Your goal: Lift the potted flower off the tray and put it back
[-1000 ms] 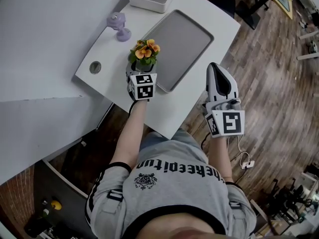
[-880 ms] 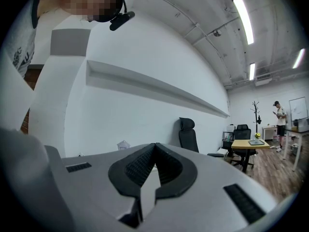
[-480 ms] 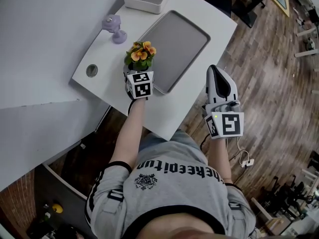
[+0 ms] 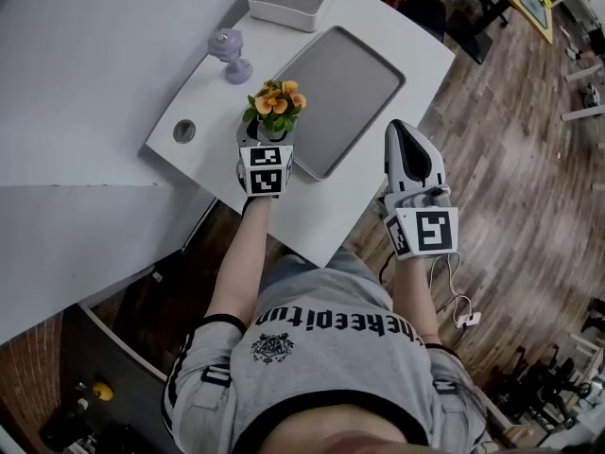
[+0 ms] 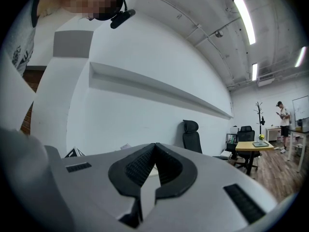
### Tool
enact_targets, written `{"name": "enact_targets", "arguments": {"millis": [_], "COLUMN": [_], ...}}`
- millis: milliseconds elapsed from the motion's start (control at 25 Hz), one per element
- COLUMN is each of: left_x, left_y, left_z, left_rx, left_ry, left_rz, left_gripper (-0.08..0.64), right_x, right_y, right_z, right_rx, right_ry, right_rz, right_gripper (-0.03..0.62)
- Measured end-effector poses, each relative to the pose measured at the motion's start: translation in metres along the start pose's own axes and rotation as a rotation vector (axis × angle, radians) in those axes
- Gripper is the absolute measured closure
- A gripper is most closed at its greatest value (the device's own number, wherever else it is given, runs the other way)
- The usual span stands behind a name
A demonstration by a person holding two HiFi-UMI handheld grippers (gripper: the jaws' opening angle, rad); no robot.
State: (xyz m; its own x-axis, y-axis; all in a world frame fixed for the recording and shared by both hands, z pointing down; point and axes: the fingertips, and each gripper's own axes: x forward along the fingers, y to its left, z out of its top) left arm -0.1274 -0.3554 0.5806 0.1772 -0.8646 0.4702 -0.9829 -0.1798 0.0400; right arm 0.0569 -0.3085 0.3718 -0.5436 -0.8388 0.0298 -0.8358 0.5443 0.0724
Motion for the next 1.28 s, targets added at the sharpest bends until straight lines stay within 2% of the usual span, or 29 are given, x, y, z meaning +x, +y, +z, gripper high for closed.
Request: {"name": "enact_targets", "arguments": {"millis": [320,800,1280], "left_x": [-0.036,-0.090,-0.139], "left_y": [-0.008,-0.015,-0.027], "left_z": [0.021,0.076,0.124], "left_rx": [-0.001,0.002,0.029], "left_ry": [-0.029,-0.125,-0.265], "left_rz": [-0.078,-0.102,-0.121], "left_gripper": [0.219,0.219,0.219], "right_x": [0.004,0.003,-0.005], "right_y": [0.016,0.020,0.024], "right_z": [0.014,0.031,0.040], "right_rx": [0.003,0.004,-0.002], "right_ry": [-0.040,-0.080,-0.105], "right_rz": [0.031,0.037,0.036], "right_gripper": [0.592,0.592,0.592]}}
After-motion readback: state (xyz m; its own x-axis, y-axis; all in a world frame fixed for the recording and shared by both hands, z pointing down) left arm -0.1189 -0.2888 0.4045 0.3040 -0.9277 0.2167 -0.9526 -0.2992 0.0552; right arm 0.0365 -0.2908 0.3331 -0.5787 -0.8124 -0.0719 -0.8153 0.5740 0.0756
